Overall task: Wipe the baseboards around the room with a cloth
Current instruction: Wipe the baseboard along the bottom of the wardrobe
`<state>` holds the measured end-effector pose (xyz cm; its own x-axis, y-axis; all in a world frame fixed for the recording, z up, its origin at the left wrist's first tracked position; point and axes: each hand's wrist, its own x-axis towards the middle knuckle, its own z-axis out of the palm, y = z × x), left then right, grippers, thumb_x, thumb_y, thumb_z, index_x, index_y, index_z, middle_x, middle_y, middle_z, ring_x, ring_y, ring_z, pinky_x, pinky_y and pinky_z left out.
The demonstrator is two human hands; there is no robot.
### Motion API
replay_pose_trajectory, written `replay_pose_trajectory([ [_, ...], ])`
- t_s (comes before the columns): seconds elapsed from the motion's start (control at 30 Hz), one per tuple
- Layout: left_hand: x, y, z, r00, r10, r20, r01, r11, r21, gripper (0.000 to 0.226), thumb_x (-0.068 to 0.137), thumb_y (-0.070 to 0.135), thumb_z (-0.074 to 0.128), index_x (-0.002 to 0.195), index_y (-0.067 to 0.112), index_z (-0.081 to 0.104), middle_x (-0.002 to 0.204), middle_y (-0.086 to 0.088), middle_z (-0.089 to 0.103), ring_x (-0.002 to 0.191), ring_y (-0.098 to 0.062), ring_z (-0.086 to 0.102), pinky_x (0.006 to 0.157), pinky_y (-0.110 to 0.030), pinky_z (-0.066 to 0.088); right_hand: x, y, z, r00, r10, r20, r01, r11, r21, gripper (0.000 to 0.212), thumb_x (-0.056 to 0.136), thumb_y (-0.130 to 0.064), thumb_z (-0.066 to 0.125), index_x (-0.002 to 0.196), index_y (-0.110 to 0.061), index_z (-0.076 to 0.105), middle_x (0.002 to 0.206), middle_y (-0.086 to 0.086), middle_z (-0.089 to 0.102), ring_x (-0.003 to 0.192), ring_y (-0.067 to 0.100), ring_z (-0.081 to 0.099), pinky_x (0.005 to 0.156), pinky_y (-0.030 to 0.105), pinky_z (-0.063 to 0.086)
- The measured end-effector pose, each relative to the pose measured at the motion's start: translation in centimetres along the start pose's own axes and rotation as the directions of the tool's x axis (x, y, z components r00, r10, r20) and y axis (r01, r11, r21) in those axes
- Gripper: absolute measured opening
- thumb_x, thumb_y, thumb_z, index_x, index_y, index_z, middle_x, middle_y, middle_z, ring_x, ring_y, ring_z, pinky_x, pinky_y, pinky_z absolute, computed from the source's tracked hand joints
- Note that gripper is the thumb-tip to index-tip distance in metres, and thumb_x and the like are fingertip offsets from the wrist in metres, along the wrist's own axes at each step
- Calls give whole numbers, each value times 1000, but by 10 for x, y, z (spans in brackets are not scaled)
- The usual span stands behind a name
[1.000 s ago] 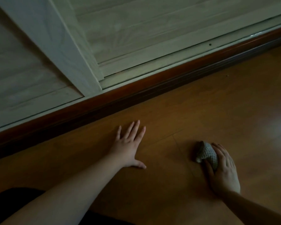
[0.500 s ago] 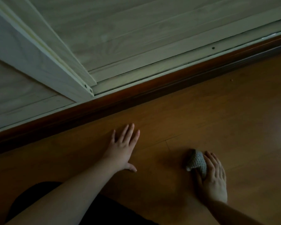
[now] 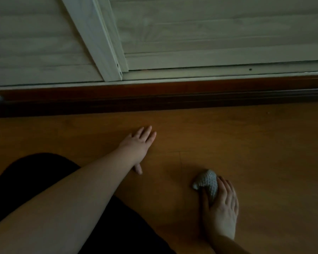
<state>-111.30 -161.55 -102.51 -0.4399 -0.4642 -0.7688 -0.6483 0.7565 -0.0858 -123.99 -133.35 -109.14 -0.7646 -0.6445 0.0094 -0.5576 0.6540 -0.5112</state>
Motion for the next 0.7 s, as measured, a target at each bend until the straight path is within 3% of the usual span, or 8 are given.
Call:
replay_pose_trajectory([
  [0.17,2,16,-1,995,-66,-81,61,996,-63,119,81,76,56,154,24,-21,161,-4,-29,152,-26,-13,121,-49,-3,-1,1,1,1000,-4,26,4,1000,6,62,91,-53,46,143,-22,37,148,4,44,145,20,27,119,45,22],
  [0.3,8,27,1,985,-134,-112,109,973,-205,124,78,74,62,154,25,-23,161,-3,-32,151,-30,-17,120,-56,2,-2,2,2,1000,-18,-11,18,1000,5,55,96,-52,50,141,-22,39,147,1,45,144,20,29,118,42,21],
  [0.5,10,22,8,990,-103,-100,69,954,-291,126,78,73,63,151,29,-29,155,1,-42,147,-30,-29,118,-66,3,-3,2,-3,999,27,-25,-26,999,41,68,79,-60,61,135,-25,44,146,-4,46,143,14,30,116,35,18],
  [0.7,5,17,12,983,-86,-162,28,943,-332,129,76,69,69,154,25,-25,157,-5,-38,148,-29,-26,119,-65,2,-3,1,-6,998,63,-8,-62,997,55,64,75,-34,82,129,-16,54,137,0,55,137,22,41,112,47,30],
])
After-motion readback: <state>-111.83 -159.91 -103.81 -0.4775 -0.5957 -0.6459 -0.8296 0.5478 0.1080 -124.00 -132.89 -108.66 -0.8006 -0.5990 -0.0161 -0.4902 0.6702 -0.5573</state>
